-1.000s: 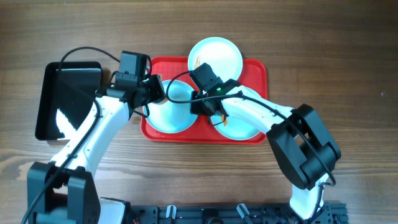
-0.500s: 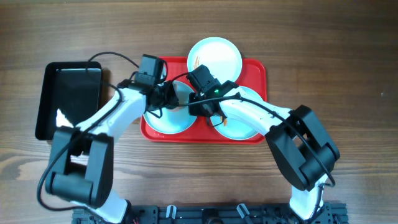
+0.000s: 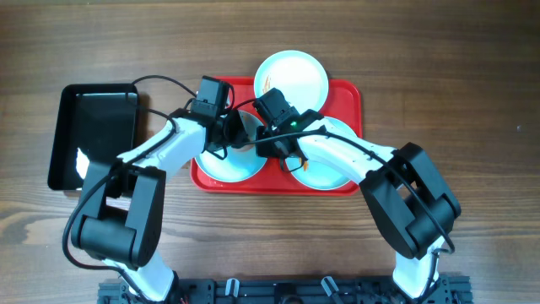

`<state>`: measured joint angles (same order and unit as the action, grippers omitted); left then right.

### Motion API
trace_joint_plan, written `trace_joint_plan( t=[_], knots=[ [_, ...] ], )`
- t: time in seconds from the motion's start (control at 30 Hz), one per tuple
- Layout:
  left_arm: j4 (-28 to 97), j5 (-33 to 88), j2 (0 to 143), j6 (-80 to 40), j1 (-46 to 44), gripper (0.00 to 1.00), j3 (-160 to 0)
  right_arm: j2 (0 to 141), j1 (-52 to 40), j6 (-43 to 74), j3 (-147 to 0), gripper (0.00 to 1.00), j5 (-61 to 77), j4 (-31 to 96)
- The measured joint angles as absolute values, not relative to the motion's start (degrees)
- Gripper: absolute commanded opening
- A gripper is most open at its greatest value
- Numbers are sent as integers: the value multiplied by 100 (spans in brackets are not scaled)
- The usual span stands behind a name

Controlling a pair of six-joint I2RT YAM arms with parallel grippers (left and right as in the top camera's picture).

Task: Clean dirty plates on tray and stack at the side
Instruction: 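Scrub the lower-left plate with the sponge in the left gripper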

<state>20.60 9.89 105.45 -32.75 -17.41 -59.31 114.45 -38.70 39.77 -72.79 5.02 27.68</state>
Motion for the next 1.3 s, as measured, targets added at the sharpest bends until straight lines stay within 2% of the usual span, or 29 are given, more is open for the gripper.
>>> trace_joint_plan(
  t=[0.43, 0.93, 1.3],
  knots=[
    [2303, 130, 10545, -3334, -1474, 4, -5988, 11445, -3892, 3959, -7279, 4, 504, 2753],
    [3092, 663, 10516, -3334, -967, 4, -6104, 11445, -3972, 3927, -7279, 4, 513, 2733],
    [4189, 891, 10086, -3334, -934, 4, -5968, 11445, -3983, 3913, -7279, 4, 552, 2742]
  ],
)
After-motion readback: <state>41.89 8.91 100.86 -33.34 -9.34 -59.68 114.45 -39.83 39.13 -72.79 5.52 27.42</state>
